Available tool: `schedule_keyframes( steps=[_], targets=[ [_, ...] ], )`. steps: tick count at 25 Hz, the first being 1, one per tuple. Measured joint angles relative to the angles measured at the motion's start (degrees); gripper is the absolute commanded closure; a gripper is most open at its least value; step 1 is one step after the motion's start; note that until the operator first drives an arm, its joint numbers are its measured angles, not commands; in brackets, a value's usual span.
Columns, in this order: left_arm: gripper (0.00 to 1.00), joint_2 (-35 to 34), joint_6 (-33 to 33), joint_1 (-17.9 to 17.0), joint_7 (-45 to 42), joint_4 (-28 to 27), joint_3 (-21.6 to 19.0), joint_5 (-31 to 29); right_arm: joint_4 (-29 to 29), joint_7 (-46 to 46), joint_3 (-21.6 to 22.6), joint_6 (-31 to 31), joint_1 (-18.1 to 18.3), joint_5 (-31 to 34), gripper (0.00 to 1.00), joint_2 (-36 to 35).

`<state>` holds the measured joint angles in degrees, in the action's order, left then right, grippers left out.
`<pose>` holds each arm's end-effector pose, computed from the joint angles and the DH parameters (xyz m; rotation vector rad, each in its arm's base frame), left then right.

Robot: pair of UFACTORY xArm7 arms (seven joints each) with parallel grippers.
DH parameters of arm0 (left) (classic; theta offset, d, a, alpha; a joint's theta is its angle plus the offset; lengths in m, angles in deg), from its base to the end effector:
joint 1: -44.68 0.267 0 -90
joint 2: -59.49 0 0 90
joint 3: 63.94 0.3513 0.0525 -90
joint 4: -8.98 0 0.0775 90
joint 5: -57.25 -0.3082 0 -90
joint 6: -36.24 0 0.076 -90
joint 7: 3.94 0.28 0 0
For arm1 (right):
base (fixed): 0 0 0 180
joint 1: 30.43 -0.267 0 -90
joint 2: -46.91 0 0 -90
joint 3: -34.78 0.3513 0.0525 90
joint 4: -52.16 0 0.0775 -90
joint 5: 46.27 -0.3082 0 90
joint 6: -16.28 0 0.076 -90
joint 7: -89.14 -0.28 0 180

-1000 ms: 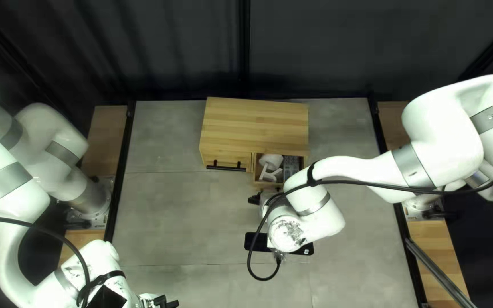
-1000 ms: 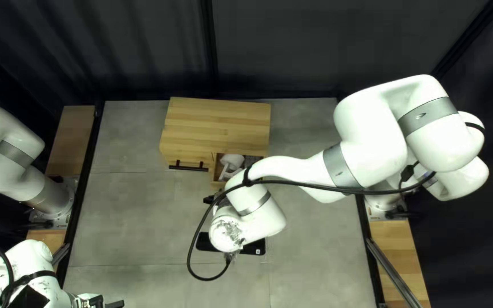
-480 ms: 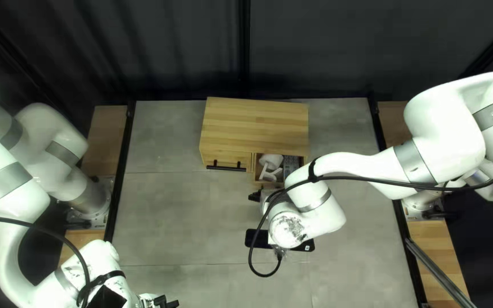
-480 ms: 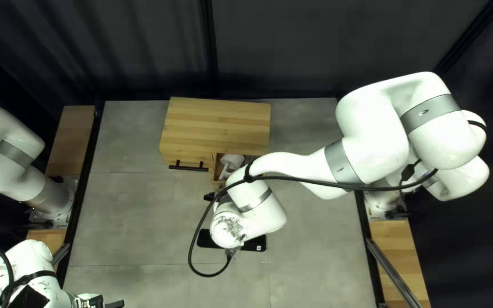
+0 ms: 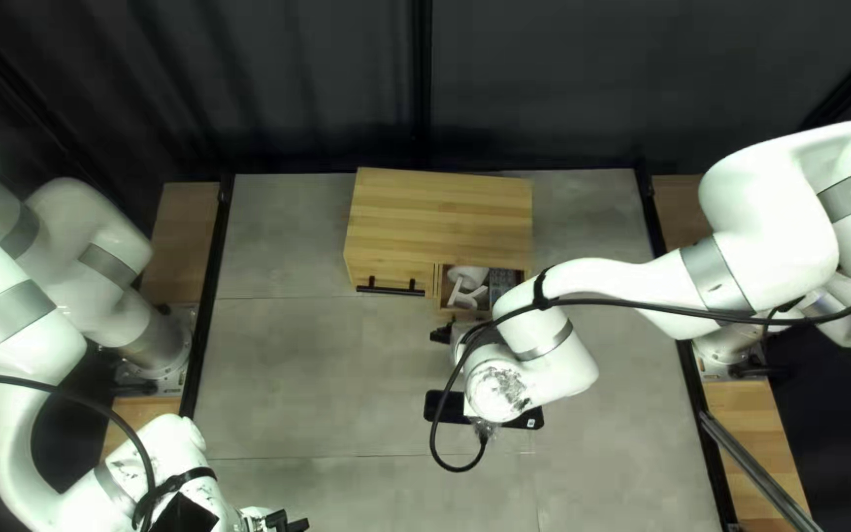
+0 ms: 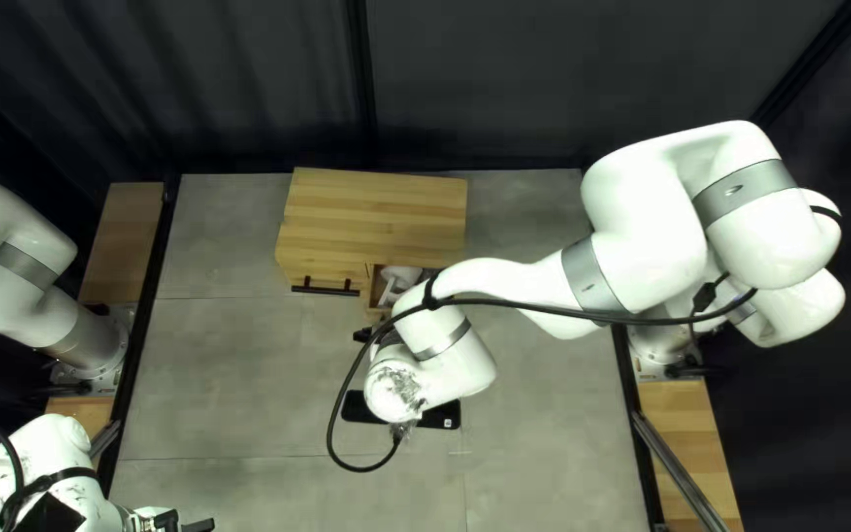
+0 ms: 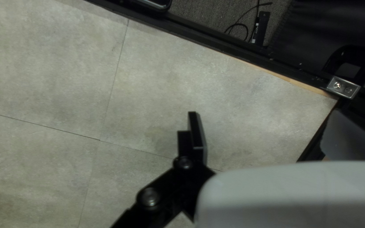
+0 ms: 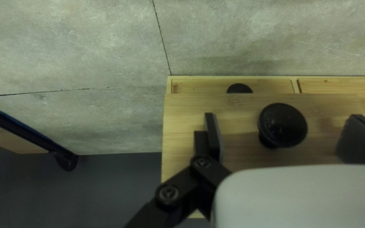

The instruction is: Open drawers and place objects into drawer and close

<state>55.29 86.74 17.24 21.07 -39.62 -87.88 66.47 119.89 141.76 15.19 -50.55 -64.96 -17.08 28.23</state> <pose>0.2346 -0.3338 0.2183 2.4807 -1.7569 0.0189 0.4687 0.0090 0.1919 1.9807 1.7675 -0.6248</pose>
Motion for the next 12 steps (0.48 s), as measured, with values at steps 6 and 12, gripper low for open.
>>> schedule_keyframes(
  steps=[6, 12],
  targets=[
    [0.0, 0.0, 0.0, 0.0, 0.0, 0.0, 0.0, 0.0, -0.19, 0.23, -0.18, -0.09, 0.13, 0.28, 0.0, 0.27],
    [0.0, 0.0, 0.0, 0.0, 0.0, 0.0, 0.0, 0.0, -0.87, 0.41, -0.54, -0.02, 0.34, 0.86, 0.0, 0.81]
  ],
)
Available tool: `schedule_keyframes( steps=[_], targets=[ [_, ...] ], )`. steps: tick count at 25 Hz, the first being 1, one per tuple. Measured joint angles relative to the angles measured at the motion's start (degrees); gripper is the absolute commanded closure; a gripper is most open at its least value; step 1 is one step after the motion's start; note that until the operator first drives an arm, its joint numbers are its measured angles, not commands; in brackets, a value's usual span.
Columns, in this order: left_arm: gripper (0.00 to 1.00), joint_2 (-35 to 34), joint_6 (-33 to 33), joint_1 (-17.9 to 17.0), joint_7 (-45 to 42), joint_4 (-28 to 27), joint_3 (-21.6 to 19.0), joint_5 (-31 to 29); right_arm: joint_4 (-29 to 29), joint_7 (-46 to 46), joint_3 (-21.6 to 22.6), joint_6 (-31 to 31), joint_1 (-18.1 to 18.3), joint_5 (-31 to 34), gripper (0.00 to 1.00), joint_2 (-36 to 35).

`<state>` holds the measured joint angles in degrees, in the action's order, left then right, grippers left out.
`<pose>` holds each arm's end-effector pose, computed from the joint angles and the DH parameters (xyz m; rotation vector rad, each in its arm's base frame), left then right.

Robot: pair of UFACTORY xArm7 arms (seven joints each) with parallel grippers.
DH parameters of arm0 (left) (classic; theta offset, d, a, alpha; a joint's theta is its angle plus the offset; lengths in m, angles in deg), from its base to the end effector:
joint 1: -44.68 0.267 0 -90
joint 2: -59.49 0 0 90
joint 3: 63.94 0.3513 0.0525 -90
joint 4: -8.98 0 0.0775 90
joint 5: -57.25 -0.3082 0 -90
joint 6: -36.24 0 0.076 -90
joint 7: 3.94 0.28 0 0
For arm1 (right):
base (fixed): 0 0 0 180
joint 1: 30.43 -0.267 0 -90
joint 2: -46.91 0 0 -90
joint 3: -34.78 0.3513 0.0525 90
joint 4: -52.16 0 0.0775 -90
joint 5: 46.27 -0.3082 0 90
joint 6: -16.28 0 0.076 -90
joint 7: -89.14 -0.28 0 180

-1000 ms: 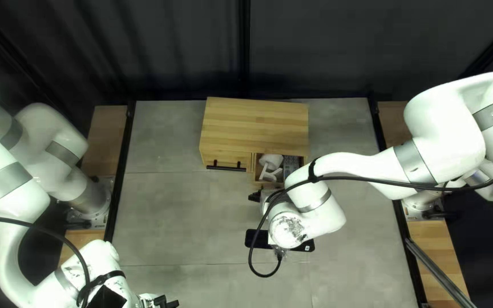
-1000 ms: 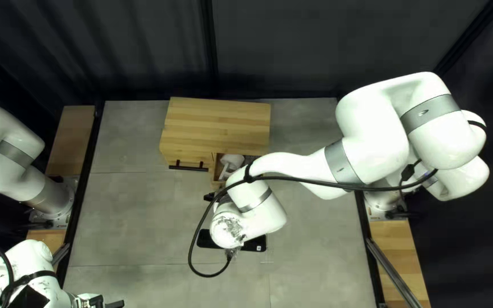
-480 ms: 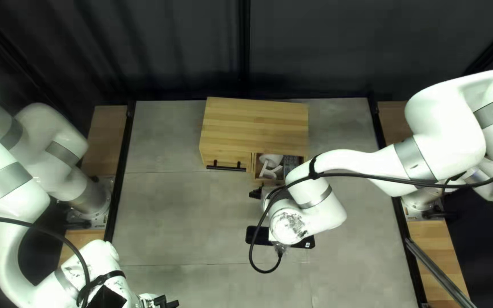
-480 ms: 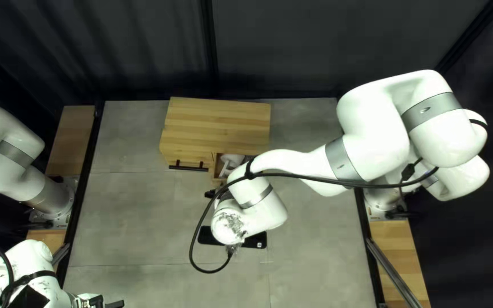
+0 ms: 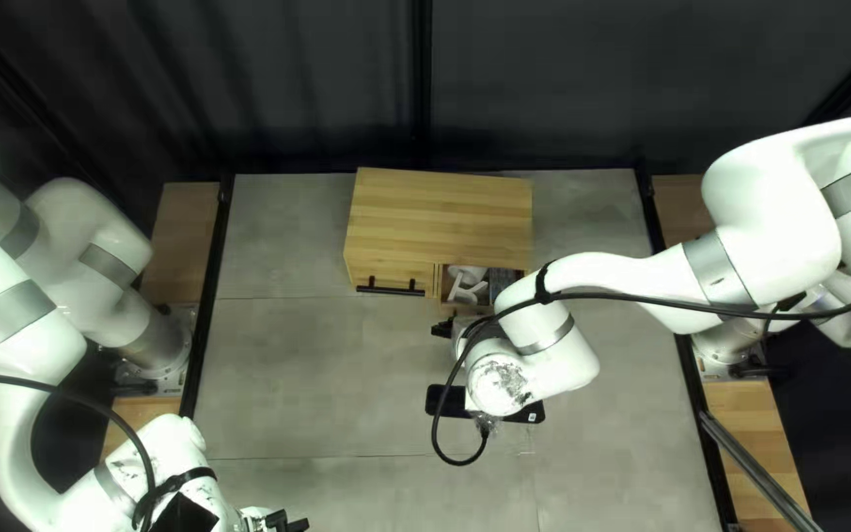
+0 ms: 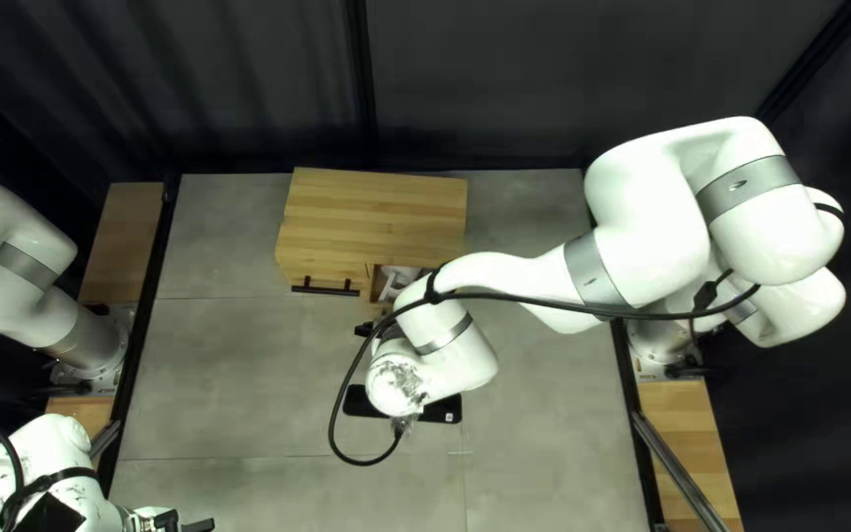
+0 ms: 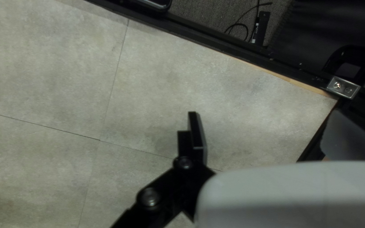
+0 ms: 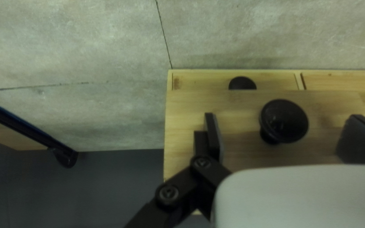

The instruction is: Open drawers and place objects into drawer and close

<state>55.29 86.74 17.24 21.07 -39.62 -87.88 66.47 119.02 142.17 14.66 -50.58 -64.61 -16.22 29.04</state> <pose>0.2346 -0.3338 0.2183 2.4807 -1.7569 0.0189 0.4656 -0.0021 0.1953 1.9757 1.7622 -0.6367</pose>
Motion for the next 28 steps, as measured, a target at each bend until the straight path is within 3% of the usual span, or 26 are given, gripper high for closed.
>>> schedule_keyframes(
  steps=[28],
  targets=[
    [0.0, 0.0, 0.0, 0.0, 0.0, 0.0, 0.0, 0.0, -1.64, 1.47, -1.76, 1.39, 1.74, 2.12, 0.0, 0.83]
  ],
)
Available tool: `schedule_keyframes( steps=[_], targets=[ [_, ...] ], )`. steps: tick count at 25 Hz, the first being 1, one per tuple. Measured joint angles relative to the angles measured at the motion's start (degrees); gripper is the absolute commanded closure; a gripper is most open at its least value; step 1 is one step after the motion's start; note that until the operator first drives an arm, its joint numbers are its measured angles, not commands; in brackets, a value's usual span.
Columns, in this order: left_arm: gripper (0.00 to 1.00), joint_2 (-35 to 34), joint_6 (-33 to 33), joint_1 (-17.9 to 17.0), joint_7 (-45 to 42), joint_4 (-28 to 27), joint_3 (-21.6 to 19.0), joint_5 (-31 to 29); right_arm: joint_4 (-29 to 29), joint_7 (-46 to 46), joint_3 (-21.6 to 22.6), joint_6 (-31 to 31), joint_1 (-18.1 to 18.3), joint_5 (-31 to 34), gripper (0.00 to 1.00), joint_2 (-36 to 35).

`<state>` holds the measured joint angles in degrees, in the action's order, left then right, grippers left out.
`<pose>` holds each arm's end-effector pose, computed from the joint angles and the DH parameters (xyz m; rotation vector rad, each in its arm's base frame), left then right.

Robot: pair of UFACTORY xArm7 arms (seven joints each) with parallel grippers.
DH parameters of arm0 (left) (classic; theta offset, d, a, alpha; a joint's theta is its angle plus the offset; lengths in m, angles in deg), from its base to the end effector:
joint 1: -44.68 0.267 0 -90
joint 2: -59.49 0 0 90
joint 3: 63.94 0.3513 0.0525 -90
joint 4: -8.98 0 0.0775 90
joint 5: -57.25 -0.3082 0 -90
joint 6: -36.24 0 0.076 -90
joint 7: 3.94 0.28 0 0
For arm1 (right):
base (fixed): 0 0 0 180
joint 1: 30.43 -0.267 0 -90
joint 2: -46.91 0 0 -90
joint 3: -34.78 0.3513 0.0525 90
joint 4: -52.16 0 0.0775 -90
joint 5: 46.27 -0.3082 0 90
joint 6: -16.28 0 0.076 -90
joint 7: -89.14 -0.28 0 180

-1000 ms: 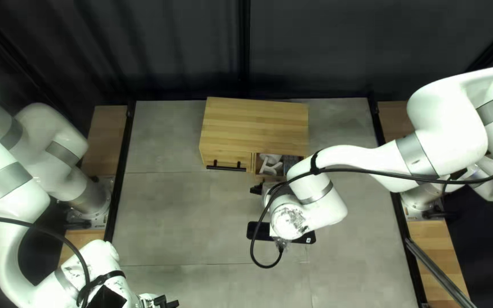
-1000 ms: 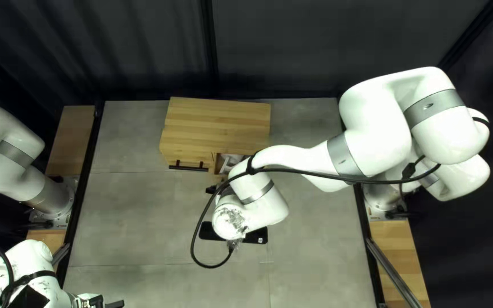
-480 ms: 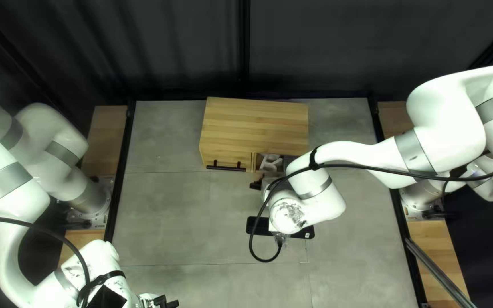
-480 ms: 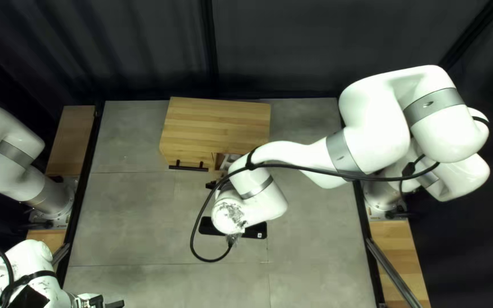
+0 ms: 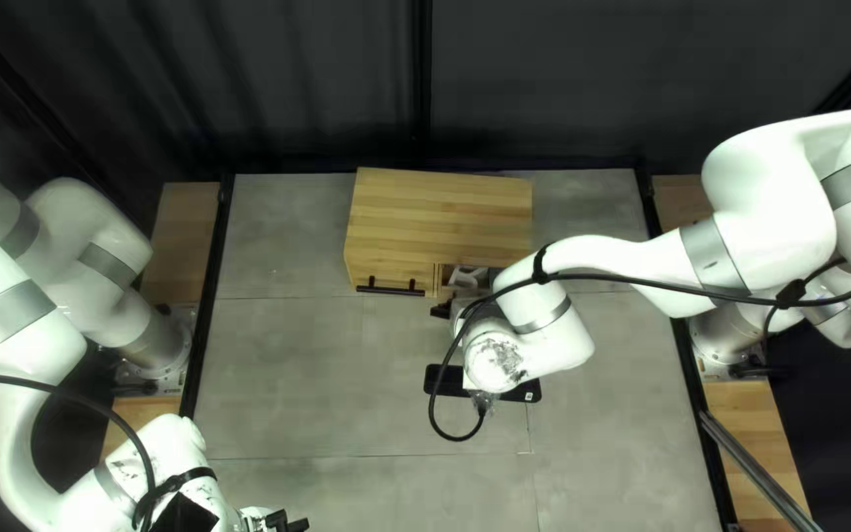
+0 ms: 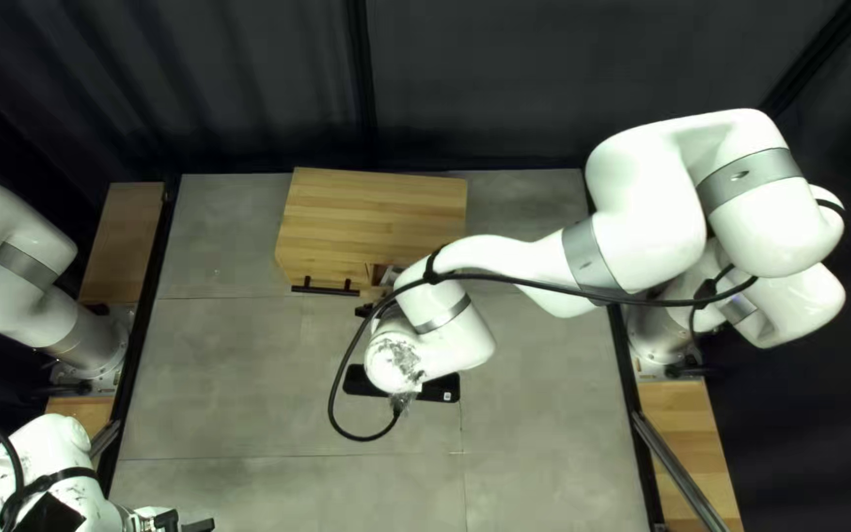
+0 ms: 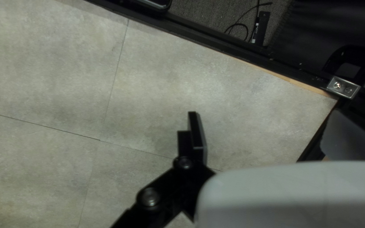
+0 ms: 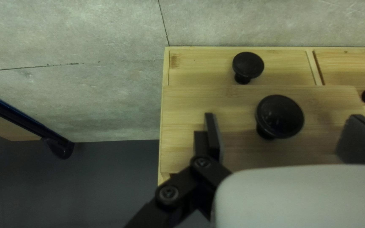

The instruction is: Open drawers and place objects into drawer and close

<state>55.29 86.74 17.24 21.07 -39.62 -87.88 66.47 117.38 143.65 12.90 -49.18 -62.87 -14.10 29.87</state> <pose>0.2346 -0.3338 0.2183 2.4807 -1.7569 0.0189 0.4648 -0.0357 0.1979 1.9687 1.7460 -0.6590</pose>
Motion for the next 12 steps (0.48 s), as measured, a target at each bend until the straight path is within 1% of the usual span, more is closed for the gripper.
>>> schedule_keyframes(
  steps=[12],
  targets=[
    [0.0, 0.0, 0.0, 0.0, 0.0, 0.0, 0.0, 0.0, -1.78, 0.61, -1.18, 1.47, 1.15, 1.37, 0.0, 1.15]
  ],
)
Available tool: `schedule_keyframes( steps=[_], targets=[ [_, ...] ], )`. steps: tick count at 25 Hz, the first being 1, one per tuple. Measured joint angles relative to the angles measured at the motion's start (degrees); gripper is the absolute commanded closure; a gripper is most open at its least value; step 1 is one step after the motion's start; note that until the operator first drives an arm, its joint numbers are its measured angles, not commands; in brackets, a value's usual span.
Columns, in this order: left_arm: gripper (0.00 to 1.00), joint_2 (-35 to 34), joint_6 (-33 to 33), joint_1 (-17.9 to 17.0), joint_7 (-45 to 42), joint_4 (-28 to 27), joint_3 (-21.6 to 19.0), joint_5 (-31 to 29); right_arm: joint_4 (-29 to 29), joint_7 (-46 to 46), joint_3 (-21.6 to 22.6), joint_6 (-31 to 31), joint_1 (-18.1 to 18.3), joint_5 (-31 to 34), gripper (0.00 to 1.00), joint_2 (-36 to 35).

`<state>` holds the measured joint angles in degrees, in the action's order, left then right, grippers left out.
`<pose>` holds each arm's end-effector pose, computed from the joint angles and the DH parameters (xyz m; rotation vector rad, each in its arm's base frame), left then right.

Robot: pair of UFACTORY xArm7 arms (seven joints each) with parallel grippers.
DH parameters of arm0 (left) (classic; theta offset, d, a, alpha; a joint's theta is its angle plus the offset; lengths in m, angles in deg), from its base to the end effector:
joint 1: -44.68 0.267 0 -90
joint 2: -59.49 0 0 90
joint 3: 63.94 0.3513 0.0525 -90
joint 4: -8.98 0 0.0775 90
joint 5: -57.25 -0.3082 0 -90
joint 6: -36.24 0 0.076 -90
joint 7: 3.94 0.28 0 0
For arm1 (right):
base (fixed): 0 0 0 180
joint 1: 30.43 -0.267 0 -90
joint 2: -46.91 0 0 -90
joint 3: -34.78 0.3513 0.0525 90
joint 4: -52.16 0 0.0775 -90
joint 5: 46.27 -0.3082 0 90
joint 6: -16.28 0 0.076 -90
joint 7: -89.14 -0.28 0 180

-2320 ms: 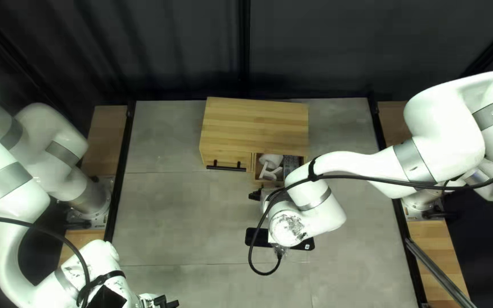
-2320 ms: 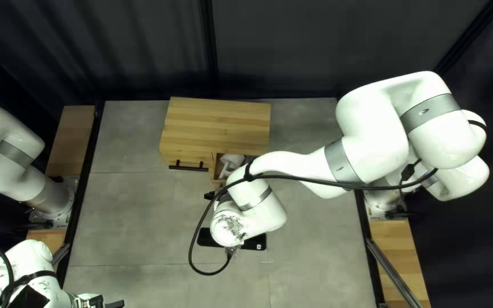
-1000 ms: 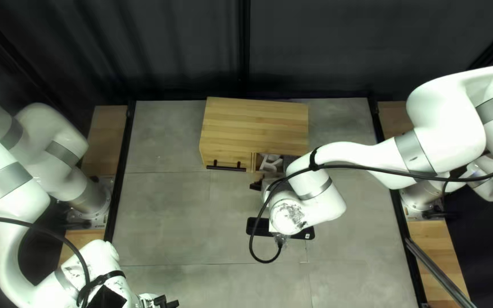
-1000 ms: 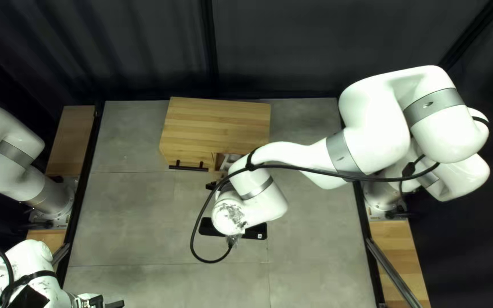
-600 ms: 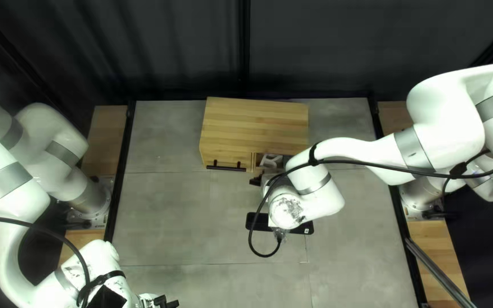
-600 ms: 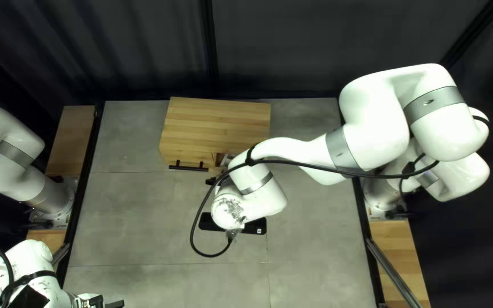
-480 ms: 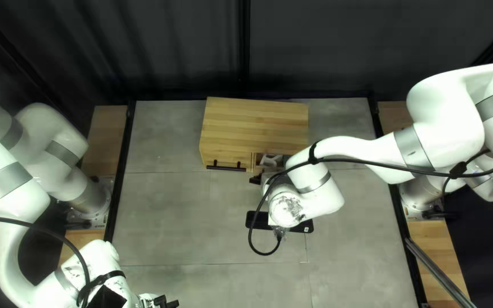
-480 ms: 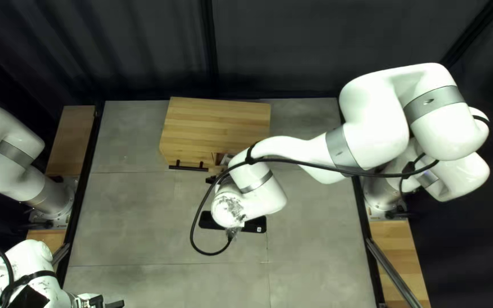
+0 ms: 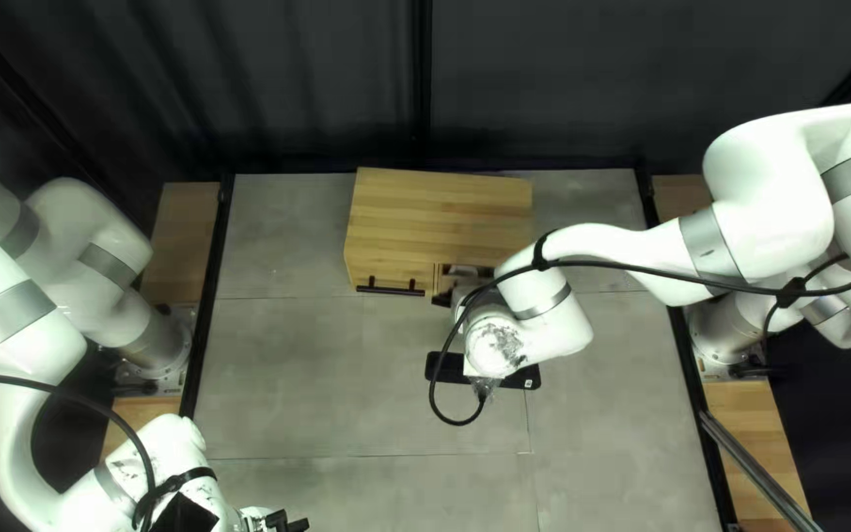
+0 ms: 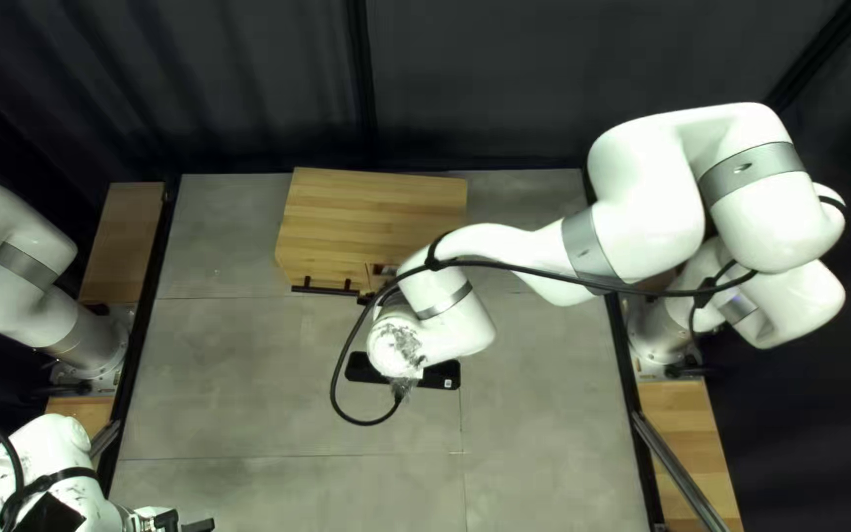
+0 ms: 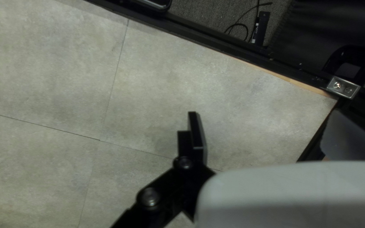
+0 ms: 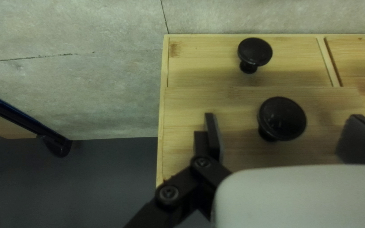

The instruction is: Open drawers and place objects into drawer and close

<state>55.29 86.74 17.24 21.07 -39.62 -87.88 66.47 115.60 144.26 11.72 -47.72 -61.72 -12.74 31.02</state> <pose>0.2346 -0.3338 0.2183 2.4807 -1.7569 0.0189 0.4610 -0.0570 0.1992 1.9722 1.7355 -0.6612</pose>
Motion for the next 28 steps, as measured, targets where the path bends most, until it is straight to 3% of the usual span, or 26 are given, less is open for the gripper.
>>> schedule_keyframes(
  steps=[20, 28],
  targets=[
    [0.0, 0.0, 0.0, 0.0, 0.0, 0.0, 0.0, 0.0, -0.48, 1.36, -1.11, 0.77, 1.18, 1.08, 0.0, 0.86],
    [0.0, 0.0, 0.0, 0.0, 0.0, 0.0, 0.0, 0.0, 0.51, 1.38, -0.36, -2.38, -0.17, 0.89, 0.0, 2.6]
  ],
)
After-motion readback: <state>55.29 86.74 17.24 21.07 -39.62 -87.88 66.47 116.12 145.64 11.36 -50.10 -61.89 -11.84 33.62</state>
